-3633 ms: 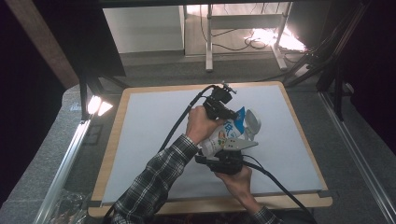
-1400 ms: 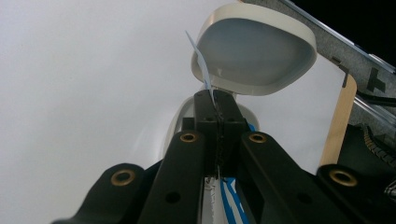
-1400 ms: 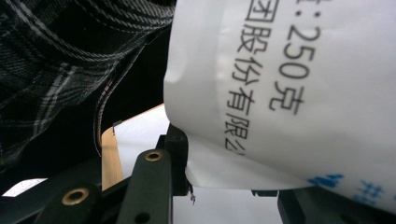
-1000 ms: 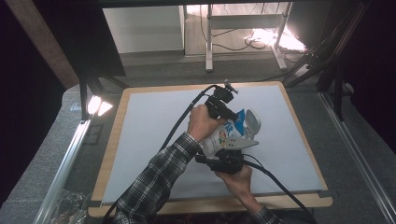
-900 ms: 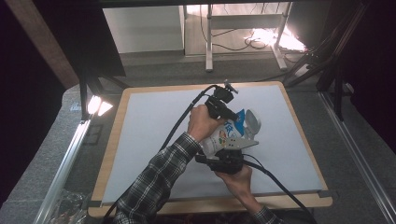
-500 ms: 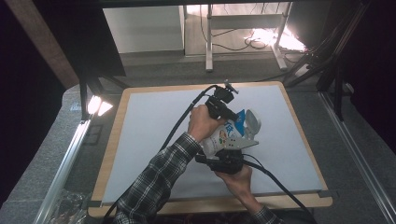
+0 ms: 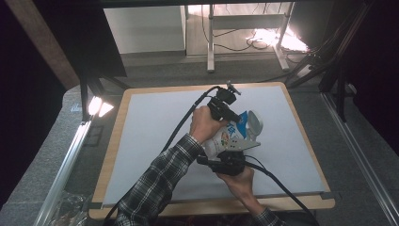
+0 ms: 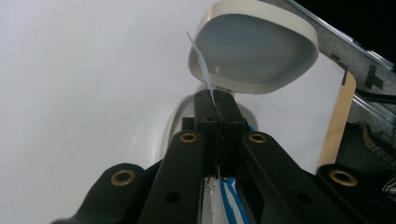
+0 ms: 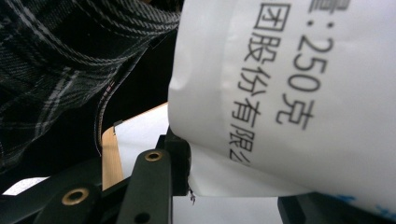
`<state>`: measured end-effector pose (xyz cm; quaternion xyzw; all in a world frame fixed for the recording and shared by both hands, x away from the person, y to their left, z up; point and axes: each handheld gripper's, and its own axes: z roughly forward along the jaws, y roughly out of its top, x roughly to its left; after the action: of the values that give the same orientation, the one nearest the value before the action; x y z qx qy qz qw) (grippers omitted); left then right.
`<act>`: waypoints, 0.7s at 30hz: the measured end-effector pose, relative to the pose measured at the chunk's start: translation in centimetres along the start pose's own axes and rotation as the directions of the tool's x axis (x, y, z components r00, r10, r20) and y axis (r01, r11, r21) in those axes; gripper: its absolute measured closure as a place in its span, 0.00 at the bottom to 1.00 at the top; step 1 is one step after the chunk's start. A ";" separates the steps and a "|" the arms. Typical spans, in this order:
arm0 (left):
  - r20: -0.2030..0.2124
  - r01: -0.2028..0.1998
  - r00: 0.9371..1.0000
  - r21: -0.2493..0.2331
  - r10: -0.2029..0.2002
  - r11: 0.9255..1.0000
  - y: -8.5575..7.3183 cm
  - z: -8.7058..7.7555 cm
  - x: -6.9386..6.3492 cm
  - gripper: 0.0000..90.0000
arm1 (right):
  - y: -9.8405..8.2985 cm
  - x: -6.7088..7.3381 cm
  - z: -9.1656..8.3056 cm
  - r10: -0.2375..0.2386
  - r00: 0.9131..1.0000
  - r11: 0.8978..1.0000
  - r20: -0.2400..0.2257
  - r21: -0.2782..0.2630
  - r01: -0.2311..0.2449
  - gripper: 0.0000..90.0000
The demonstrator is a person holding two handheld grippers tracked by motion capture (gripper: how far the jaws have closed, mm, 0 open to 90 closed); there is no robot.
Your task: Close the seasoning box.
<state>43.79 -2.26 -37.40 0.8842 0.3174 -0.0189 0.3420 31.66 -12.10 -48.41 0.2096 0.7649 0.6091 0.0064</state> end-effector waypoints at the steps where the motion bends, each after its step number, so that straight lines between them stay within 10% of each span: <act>1: 0.001 0.000 1.000 0.000 0.000 1.000 0.0 0.0 0.0 1.00 | 0.0 0.0 0.0 0.000 1.000 1.000 0.000 0.000 0.000 0.73; 21: -0.019 -0.035 0.999 -0.036 0.035 0.999 -0.3 -0.1 -0.3 1.00 | -0.4 -0.3 0.1 -0.022 1.000 0.999 0.015 0.025 0.022 0.71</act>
<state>43.36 -2.21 -37.46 0.8835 0.3054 0.0012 0.3553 31.87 -12.14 -48.86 0.2058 0.7746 0.5978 0.0163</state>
